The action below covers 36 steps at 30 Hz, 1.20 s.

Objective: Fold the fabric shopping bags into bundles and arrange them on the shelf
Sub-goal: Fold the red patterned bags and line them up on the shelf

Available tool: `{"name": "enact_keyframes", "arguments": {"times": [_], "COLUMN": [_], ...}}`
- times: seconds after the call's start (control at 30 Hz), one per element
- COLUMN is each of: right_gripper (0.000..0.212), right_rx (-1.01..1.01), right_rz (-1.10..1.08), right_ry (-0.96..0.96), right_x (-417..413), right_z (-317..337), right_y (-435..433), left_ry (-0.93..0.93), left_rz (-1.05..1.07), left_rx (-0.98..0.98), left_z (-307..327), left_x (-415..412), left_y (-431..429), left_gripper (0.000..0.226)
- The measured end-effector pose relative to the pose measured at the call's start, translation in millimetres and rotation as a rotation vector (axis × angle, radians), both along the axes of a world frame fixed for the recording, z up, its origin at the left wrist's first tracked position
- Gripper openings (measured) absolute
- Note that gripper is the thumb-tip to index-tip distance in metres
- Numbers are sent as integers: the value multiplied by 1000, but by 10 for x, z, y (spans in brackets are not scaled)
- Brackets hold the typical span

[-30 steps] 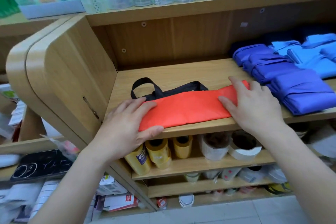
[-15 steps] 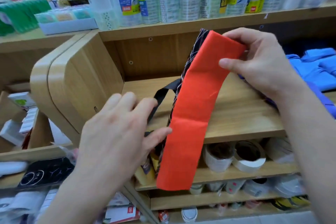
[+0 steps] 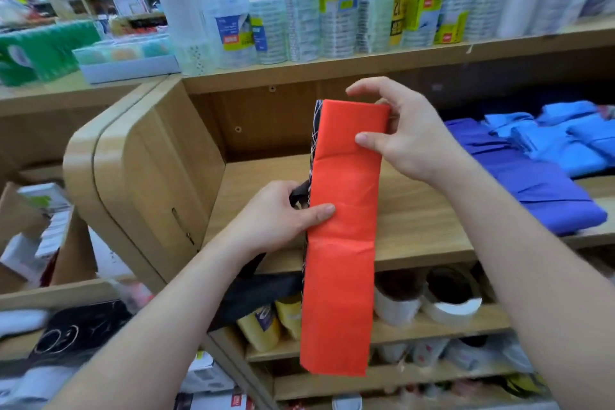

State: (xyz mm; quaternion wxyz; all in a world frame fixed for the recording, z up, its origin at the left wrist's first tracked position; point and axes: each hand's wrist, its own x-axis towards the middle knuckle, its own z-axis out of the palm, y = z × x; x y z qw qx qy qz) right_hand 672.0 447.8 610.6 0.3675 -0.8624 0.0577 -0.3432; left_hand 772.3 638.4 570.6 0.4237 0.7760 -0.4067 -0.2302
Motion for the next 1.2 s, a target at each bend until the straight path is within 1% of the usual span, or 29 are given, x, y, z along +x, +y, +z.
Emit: {"name": "enact_keyframes", "arguments": {"times": [0.07,0.1,0.13,0.17,0.2,0.23,0.3,0.37,0.4,0.43,0.53,0.57,0.6,0.63,0.67,0.7,0.73,0.77,0.8,0.83,0.87,0.9,0.93,0.97,1.0,1.03,1.1,1.13,1.2], "right_gripper": [77,88,98,102,100,92,65,35,25,20,14,13,13,13,13,13,14,15,20,28,38,48,56,59,58,50,28,24,29], "right_rx": [67,59,4,-79,-160,-213,-236,-227,-228,-240,-217,-189,-166,-157,-157,-162,-162,-162,-160,-158,-160,-165,-158,-130,-88,-50,22,82,195], "right_rz": [-87,-144,-202,-237,-221,-147,58,144,140,127,125,131,135,137,144,155,163,169,172,175,181,193,215,248,294,340,359,311,119], "right_ry": [-19,7,70,150,235,311,423,425,413,411,437,441,441,438,436,435,435,434,438,447,462,480,502,535,574,620,662,631,458], "right_x": [27,33,25,-3,-45,-89,-144,-161,-161,-159,-159,-161,-161,-159,-157,-153,-149,-149,-153,-162,-176,-197,-229,-269,-317,-361,-410,-406,-341], "right_z": [-129,-182,-242,-304,-373,-453,-628,-767,-792,-798,-798,-802,-804,-808,-814,-821,-826,-827,-827,-828,-826,-831,-823,-813,-787,-755,-709,-718,-780], "right_y": [-4,17,47,93,147,195,246,236,220,201,164,152,147,149,152,149,141,132,119,109,106,102,109,109,105,107,152,184,261], "left_ry": [-47,-99,-158,-214,-260,-296,-341,-380,-423,-512,-1013,-1122,-1161,-1129,-1027,-877,-711,-619,-607,-676,-776,-826,-781,-703,-619,-563,-462,-441,-431], "left_rz": [10,35,69,112,160,198,219,202,214,243,337,335,313,238,101,-64,-218,-330,-390,-413,-393,-329,-248,-172,-97,-33,105,159,245], "left_rx": [33,54,88,135,184,225,271,293,310,354,583,592,534,414,247,143,137,211,300,313,268,160,49,-87,-167,-173,-65,-26,8], "left_z": [-92,-138,-193,-252,-312,-358,-384,-363,-339,-313,-108,-54,-37,-8,-43,-88,-157,-258,-367,-489,-592,-641,-650,-612,-592,-552,-500,-476,-451], "left_x": [67,93,117,148,174,192,204,204,212,226,208,199,224,204,222,228,200,141,77,25,-36,-100,-111,-135,-120,-130,-176,-201,-238], "left_y": [-71,-117,-163,-208,-249,-279,-293,-263,-234,-202,-21,67,137,273,291,319,308,285,259,257,280,298,297,330,256,238,170,152,114], "left_gripper": [16,11,11,15,20,26,38,53,57,56,53,54,56,58,59,61,63,65,70,77,81,78,67,51,32,13,45,50,36]}}
